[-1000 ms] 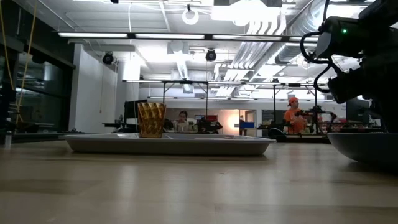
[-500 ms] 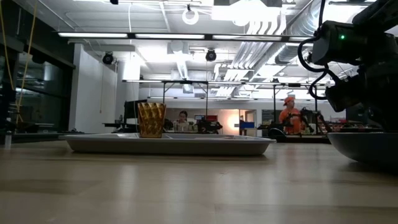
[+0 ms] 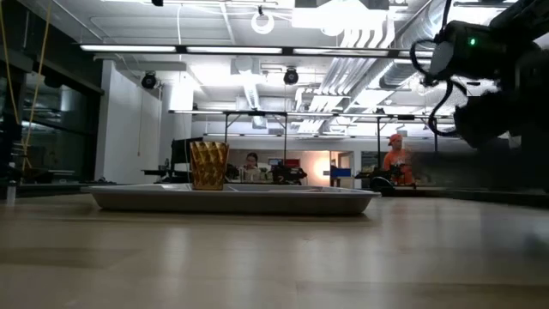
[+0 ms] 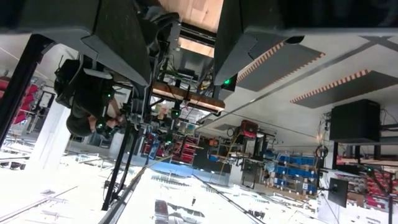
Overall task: Pick and place plate/cup/fork/spoon on tray
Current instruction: Put the blue plate below the yellow fork on the gray tray, then put the orange spoon on top of the yellow fork on the gray tray
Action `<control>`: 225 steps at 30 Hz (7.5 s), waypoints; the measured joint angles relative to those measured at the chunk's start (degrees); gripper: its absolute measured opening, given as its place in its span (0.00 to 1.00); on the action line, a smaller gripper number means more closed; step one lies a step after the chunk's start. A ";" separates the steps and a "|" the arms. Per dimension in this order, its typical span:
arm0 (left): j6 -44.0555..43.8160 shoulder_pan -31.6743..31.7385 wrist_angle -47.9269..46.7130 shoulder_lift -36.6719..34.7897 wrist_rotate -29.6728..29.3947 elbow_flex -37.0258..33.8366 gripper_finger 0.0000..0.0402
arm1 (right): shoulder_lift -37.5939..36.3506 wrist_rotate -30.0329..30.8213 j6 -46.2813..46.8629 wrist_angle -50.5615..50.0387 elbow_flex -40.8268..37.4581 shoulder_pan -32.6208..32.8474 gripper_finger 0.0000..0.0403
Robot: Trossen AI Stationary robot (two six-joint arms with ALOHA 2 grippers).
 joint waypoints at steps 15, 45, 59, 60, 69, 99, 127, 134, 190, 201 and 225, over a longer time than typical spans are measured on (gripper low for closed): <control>-0.01 0.00 0.00 0.00 -0.02 0.00 0.42 | -1.28 18.45 24.27 43.36 1.33 -0.04 0.00; -0.02 0.01 0.45 0.00 -1.73 0.00 0.42 | 37.36 24.05 9.54 18.51 31.69 -22.29 0.00; -0.01 0.01 0.50 0.00 -2.29 0.00 0.42 | 37.36 26.07 11.56 18.99 31.65 -22.67 0.08; -0.02 0.01 0.50 0.00 -2.27 0.00 0.42 | 37.36 26.09 11.35 19.19 31.65 -22.67 0.09; -0.02 0.00 0.50 0.00 -2.27 0.00 0.42 | 37.36 25.95 10.95 20.16 31.61 -22.72 0.25; -9.09 0.01 -2.79 0.00 8.66 0.02 0.42 | 9.79 35.24 -6.92 28.39 25.63 -22.04 0.39; -7.32 -11.72 -26.16 5.94 17.23 8.19 0.42 | -2.66 36.56 -12.48 75.65 6.88 -14.64 0.39; -8.26 -29.71 -53.09 10.43 8.33 10.36 0.47 | -2.63 36.55 -14.12 69.14 8.61 -14.64 0.39; -23.55 -76.37 -39.30 41.02 -12.32 -11.18 0.03 | -2.63 36.41 -14.11 57.34 8.61 -14.66 0.39; -28.41 -72.62 -45.87 25.61 -12.35 -10.99 0.01 | -2.64 34.65 -5.53 57.67 8.59 -14.67 0.39; 11.92 -21.06 -54.13 27.91 -21.40 7.35 0.00 | 8.66 26.11 26.20 57.41 11.40 -11.97 0.39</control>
